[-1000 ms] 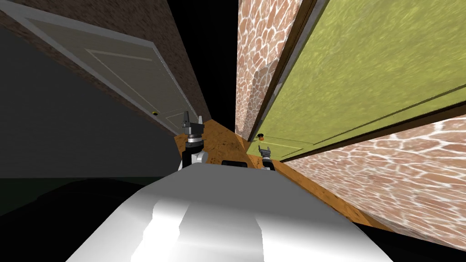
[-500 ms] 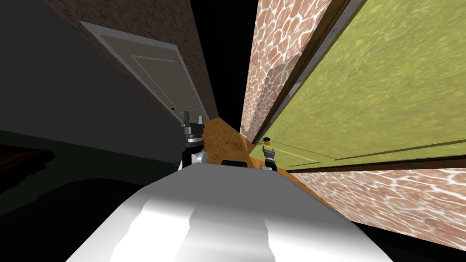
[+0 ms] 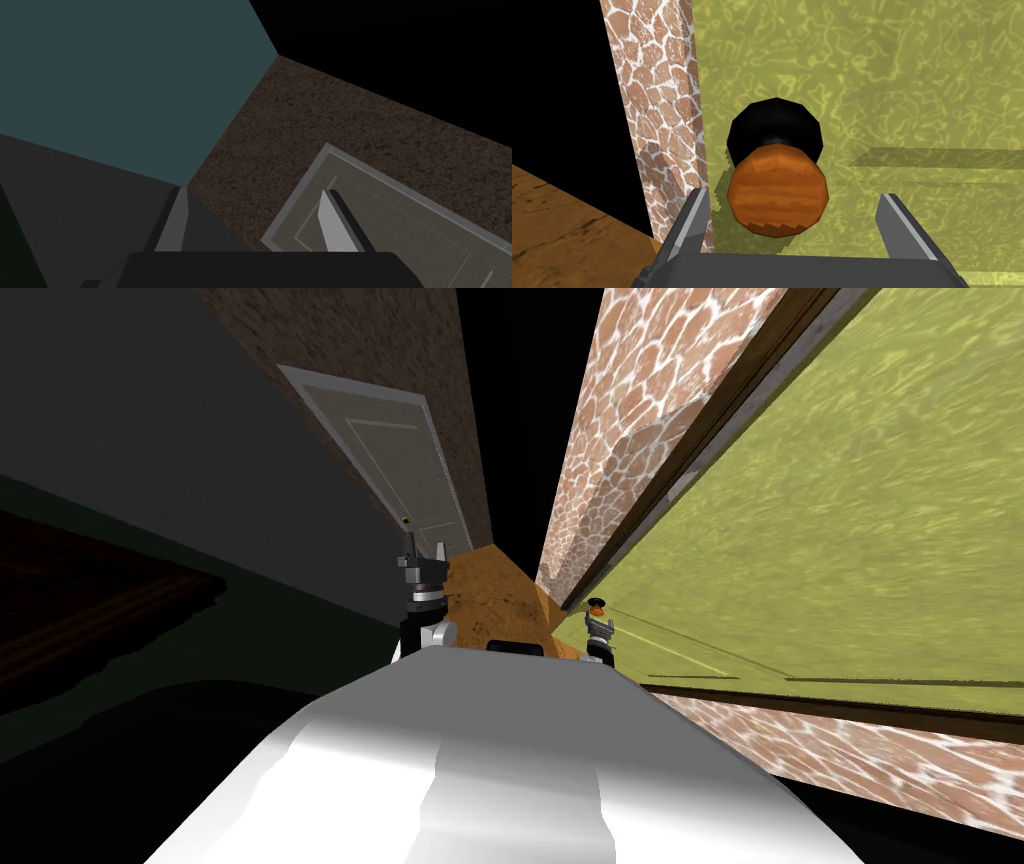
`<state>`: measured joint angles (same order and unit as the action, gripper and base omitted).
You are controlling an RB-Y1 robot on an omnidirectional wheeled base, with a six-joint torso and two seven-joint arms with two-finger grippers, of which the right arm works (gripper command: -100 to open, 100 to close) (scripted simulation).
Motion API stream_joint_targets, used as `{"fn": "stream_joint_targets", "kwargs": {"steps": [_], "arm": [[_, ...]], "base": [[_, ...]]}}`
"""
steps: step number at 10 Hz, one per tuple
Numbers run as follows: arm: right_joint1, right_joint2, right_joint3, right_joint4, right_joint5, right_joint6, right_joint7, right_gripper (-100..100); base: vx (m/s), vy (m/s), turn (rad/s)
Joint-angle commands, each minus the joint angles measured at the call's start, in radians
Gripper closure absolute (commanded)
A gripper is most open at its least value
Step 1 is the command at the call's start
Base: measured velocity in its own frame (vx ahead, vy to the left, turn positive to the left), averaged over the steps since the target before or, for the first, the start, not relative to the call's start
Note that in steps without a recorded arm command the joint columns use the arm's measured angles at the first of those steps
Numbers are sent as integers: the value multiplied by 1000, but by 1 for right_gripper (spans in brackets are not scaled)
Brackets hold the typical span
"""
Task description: Pull the door open
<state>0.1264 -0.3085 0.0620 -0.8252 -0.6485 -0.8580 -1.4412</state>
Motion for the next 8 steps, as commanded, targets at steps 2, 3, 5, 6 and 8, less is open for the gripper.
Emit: {"fn": "stream_joint_targets", "kwargs": {"steps": [2, 3, 5, 6, 8], "arm": [[5, 10, -53, 2, -32, 5, 28, -100], [5, 16, -77, 8, -46, 4, 39, -100], [5, 23, -110, 18, -66, 2, 55, -100], [6, 21, -99, 18, -59, -1, 45, -100], [6, 21, -99, 18, -59, -1, 45, 100]], "base": [[-8, -45, 313], [-10, -51, 305], [-17, -43, 310], [-7, -21, 47], [2, 5, -28]]}}
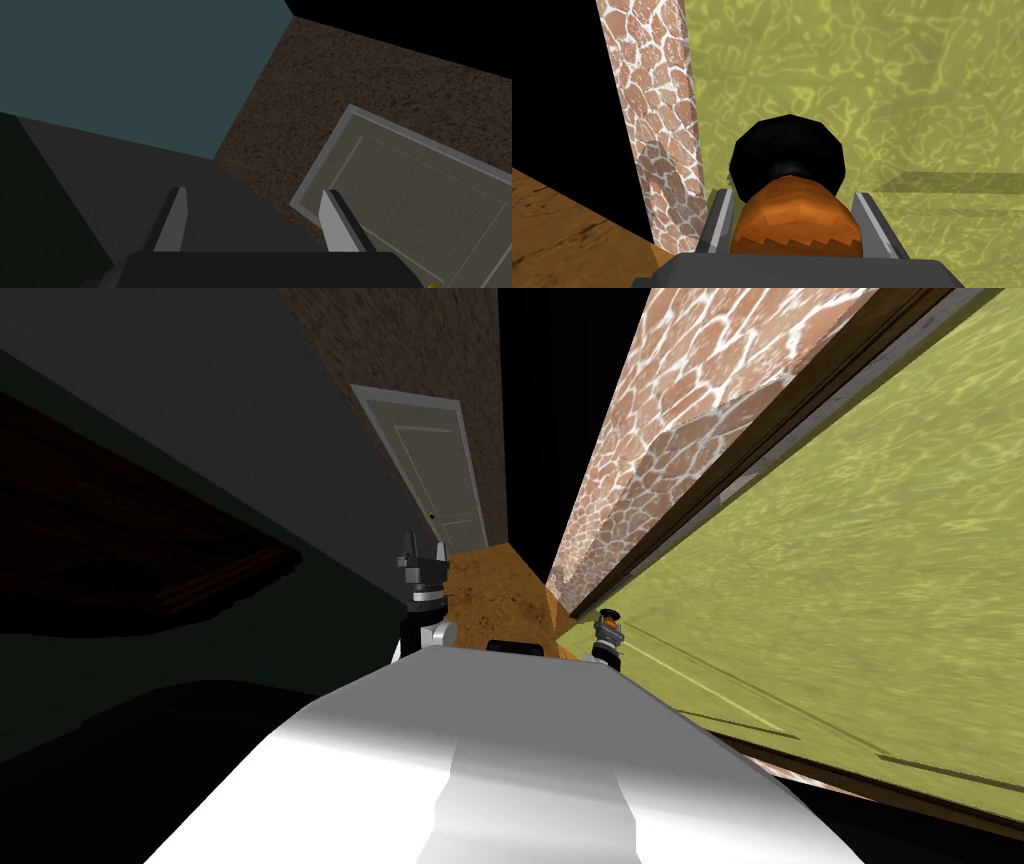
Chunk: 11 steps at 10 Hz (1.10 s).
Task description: Pull the door open
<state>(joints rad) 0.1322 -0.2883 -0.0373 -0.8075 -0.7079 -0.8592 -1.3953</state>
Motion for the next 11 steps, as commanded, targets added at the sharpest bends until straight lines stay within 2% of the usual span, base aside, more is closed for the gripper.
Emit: {"fn": "stream_joint_targets", "kwargs": {"steps": [1, 4, 5, 11], "arm": [[0, 1, 1, 0, 0, 0, -1, 100], [0, 1, 1, 0, 0, 0, -1, 100], [9, -1, 16, -16, 10, 4, -4, 100], [42, -3, 85, -82, 51, 21, -16, 100]], "base": [[0, 0, 0], [0, 0, 0], [-137, -14, 59], [-213, -1, 60]]}}
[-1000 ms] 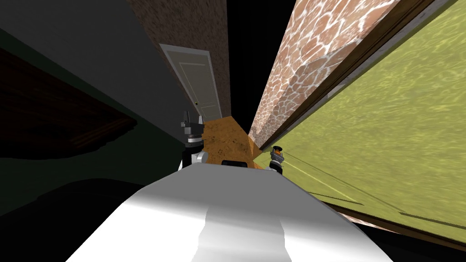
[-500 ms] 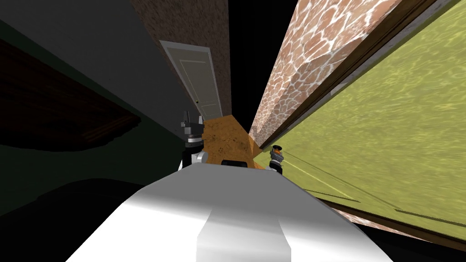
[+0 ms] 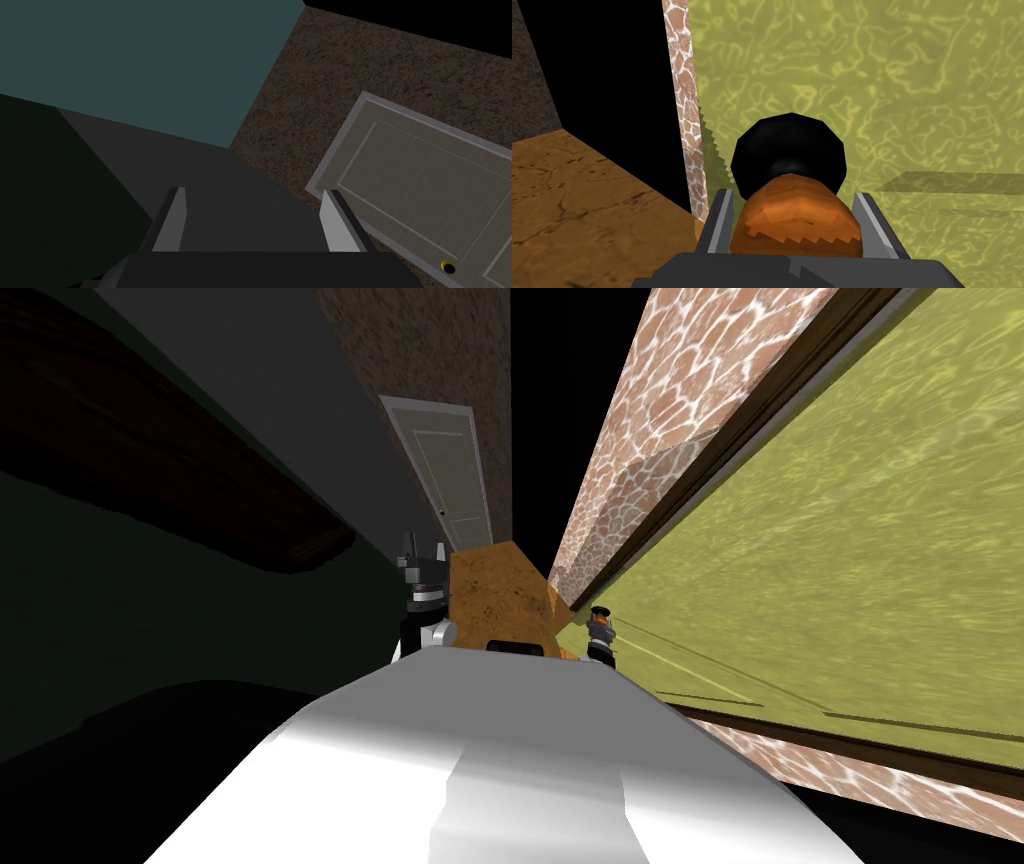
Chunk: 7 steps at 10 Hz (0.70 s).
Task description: Pull the door open
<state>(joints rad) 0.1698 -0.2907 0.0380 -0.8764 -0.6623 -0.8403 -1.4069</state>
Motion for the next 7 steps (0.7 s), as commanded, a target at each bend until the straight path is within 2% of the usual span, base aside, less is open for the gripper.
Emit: {"fn": "stream_joint_targets", "kwargs": {"steps": [1, 3, 4, 7], "arm": [[10, -1, 20, -23, 12, 5, -7, 100], [19, -2, 39, -41, 23, 10, -10, 100], [18, -3, 31, -39, 18, 10, -8, 100], [62, 6, 52, -82, 29, 4, -1, 100]], "base": [[-185, -18, 59], [-196, -36, 55], [-88, -16, 28], [-81, -34, 188]]}}
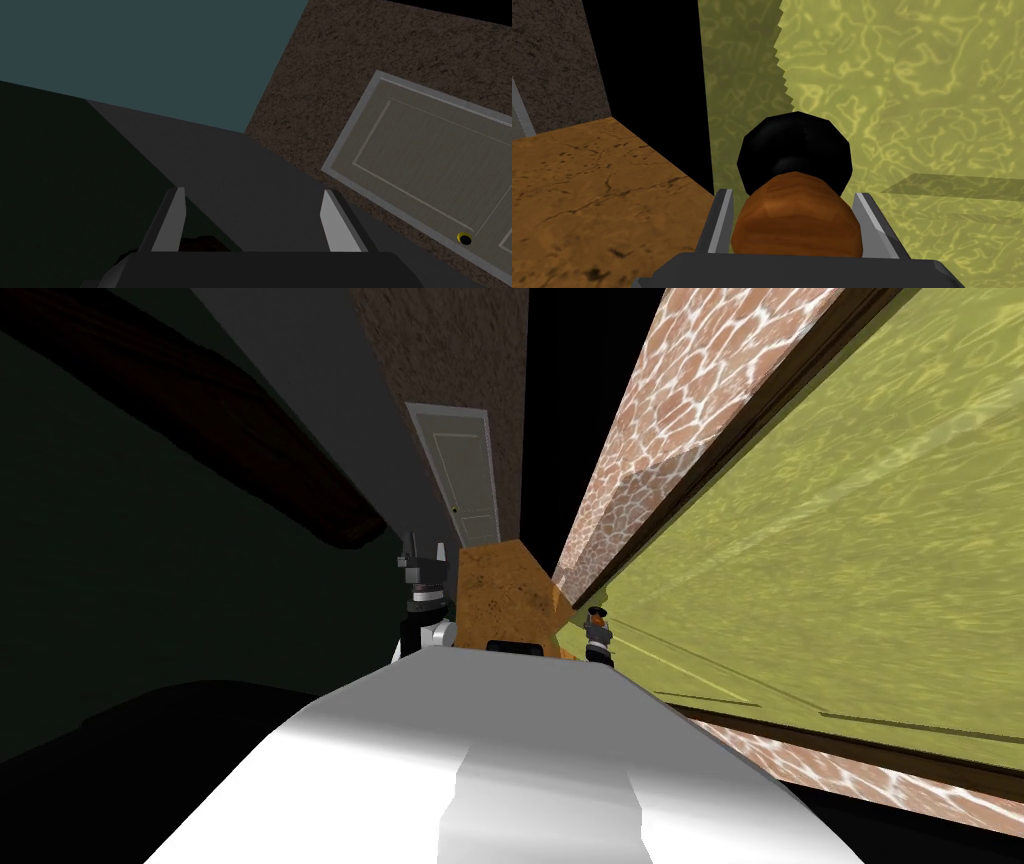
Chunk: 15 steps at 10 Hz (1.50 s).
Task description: Pull the door open
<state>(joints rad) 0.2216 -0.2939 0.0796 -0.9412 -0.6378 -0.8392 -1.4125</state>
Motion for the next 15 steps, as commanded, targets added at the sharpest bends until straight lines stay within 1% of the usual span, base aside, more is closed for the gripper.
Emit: {"fn": "stream_joint_targets", "kwargs": {"steps": [1, 2, 3, 5, 7, 10, 11, 15], "arm": [[25, 11, 17, -32, 8, 1, 7, 100], [40, 14, 23, -47, 11, -2, 9, 100], [47, 15, 26, -54, 13, -4, 10, 100], [78, 20, 39, -85, 19, -9, 15, 100], [105, 25, 50, -112, 26, -14, 19, 100], [134, 30, 63, -141, 32, -20, 23, 100], [129, 26, 59, -135, 30, -17, 22, 100], [156, 11, 69, -139, 31, -39, -2, 100]], "base": [[-102, -36, 183], [-134, -26, 161], [-128, -15, 130], [-166, -17, 158], [-220, 2, 61], [-202, -39, 29], [-97, -12, 15], [-55, -20, 227]]}}
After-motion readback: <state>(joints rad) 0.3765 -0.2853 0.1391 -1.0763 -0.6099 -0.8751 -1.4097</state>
